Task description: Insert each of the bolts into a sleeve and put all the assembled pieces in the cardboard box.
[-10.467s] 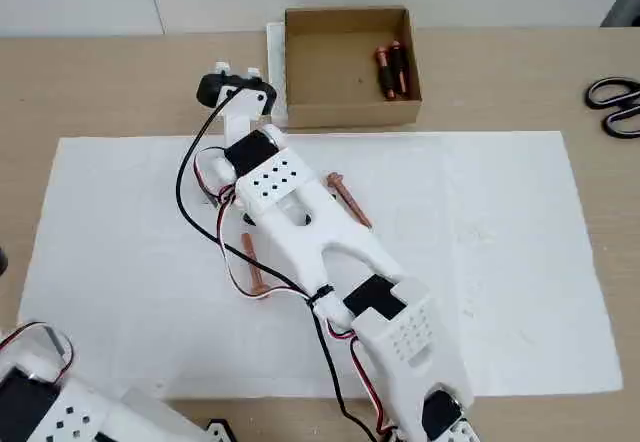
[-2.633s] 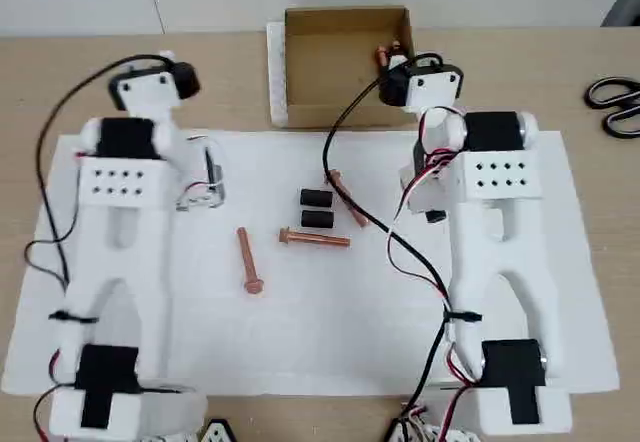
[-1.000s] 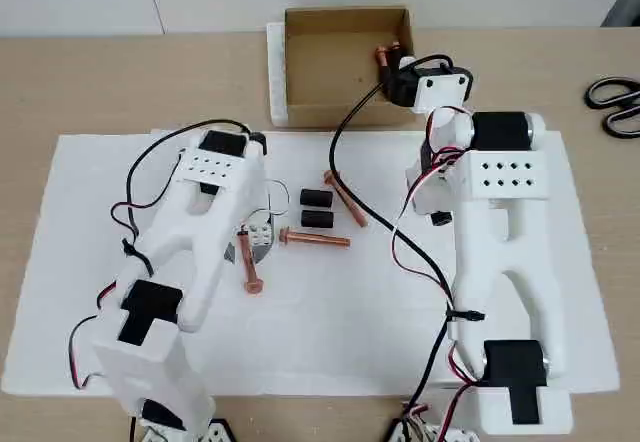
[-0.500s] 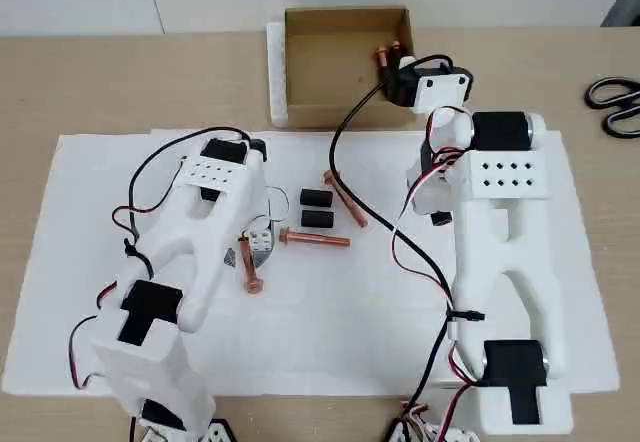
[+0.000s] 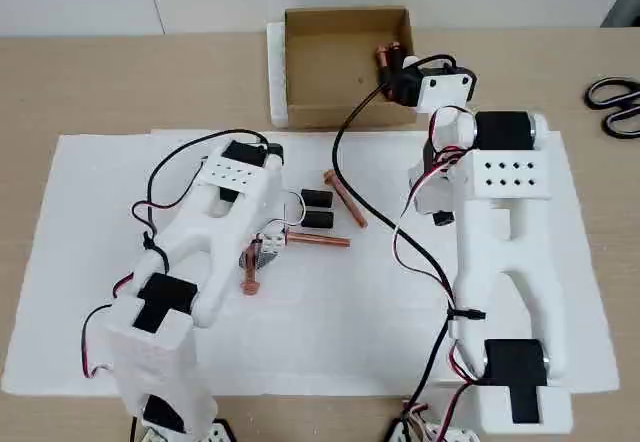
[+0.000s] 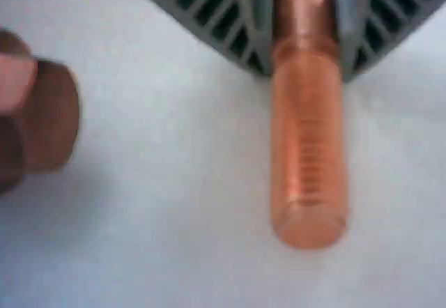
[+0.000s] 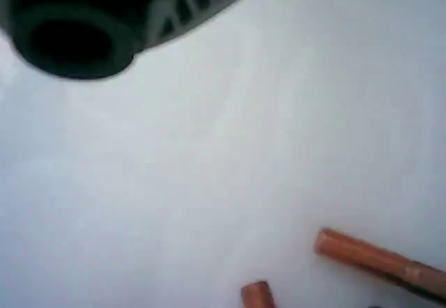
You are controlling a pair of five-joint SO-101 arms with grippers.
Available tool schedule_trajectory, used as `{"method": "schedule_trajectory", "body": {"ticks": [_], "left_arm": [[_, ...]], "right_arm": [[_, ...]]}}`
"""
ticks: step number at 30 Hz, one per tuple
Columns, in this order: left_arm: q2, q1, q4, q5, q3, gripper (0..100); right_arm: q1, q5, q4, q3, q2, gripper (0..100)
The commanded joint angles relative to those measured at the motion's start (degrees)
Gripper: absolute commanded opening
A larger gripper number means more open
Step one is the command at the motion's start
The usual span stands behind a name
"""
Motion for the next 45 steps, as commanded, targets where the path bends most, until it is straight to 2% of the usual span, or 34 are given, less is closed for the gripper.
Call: {"method": "schedule_trajectory", "body": {"ticks": [1,8,10,15,20,26,31,36,40,45], "left_arm": [[3.4,1.7,-0.6,0.1,-0.2,0],[-1.2,1.1,7.5,-0.4,-8.3,0],[-3.4,1.1,9.4,-3.5,-11.0,0],[-9.9,-0.2,11.4,-15.7,-12.4,0],[-15.5,-7.2,11.1,-38.3,-13.9,0],[-18.9,-12.7,11.8,-49.8,-14.7,0],[-19.4,-12.7,11.8,-63.3,-13.0,0],[-18.9,-9.3,11.4,-81.8,-12.9,0],[-15.8,-8.0,10.9,-88.9,-12.9,0],[-7.0,-6.3,6.7,-91.9,-13.2,1]], "right_arm": [[0.2,-0.4,0.0,-3.0,-2.5,1.7],[0.2,-0.4,-0.1,-3.0,-2.5,1.7],[0.2,-0.4,-0.1,-3.0,-2.5,1.7],[0.2,-0.4,-0.1,-3.0,-2.5,1.7],[0.2,-0.4,-0.1,-3.0,-2.8,1.7],[0.2,-0.4,-0.1,-3.0,-2.8,1.7],[0.2,-0.3,-0.1,-3.0,-2.8,1.7],[0.2,-0.3,-0.1,-3.0,-2.8,1.7],[0.2,-0.3,-0.1,-3.0,-2.5,1.7],[0.3,-0.3,-0.1,-3.0,-2.5,1.7]]}}
